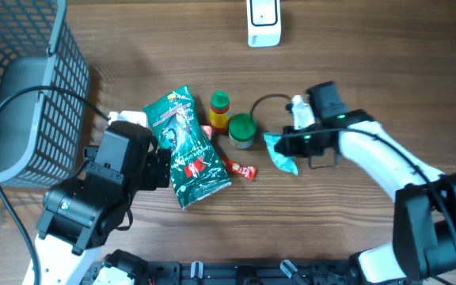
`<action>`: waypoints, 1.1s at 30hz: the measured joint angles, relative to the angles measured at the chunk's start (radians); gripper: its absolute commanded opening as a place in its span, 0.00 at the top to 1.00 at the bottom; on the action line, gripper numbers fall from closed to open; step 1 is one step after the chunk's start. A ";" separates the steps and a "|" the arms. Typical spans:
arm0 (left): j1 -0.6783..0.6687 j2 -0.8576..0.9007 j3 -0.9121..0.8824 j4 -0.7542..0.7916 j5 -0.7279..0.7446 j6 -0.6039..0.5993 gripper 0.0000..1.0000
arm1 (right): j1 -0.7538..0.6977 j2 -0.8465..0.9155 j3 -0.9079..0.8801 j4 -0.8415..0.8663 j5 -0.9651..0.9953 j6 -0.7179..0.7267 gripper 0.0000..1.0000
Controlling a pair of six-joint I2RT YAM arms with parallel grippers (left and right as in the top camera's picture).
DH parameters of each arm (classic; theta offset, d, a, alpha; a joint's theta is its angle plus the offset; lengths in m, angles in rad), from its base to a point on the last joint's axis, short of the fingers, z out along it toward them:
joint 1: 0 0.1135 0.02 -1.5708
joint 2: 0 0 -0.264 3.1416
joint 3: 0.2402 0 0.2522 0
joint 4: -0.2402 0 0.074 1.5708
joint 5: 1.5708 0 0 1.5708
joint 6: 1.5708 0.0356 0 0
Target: Scan the item barcode
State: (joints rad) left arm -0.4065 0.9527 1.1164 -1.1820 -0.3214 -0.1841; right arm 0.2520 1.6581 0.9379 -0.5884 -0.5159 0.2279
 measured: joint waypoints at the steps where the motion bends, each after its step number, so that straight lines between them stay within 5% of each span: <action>1: 0.000 0.000 0.000 0.000 0.000 0.000 0.00 | -0.008 0.000 0.000 -0.014 -0.083 0.003 0.96; 9: 0.000 0.000 0.000 0.000 0.000 0.000 0.00 | -0.156 -0.002 0.000 -0.055 -0.641 -0.034 0.96; 15: 0.000 0.000 0.000 0.000 0.000 0.000 0.00 | -0.156 -0.002 0.000 -0.055 -0.978 -0.298 0.96; 24: 0.000 0.000 0.000 0.000 0.000 0.000 0.00 | -0.132 -0.002 0.000 0.018 -1.043 -0.507 0.96; 33: 0.000 0.000 0.000 0.000 0.000 0.000 0.00 | -0.124 -0.002 0.000 0.075 -1.043 -0.517 0.95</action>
State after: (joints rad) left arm -0.4068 0.9527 1.1164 -1.1820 -0.3214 -0.1841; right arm 0.1284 1.6562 0.9375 -0.5133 -1.5593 -0.2893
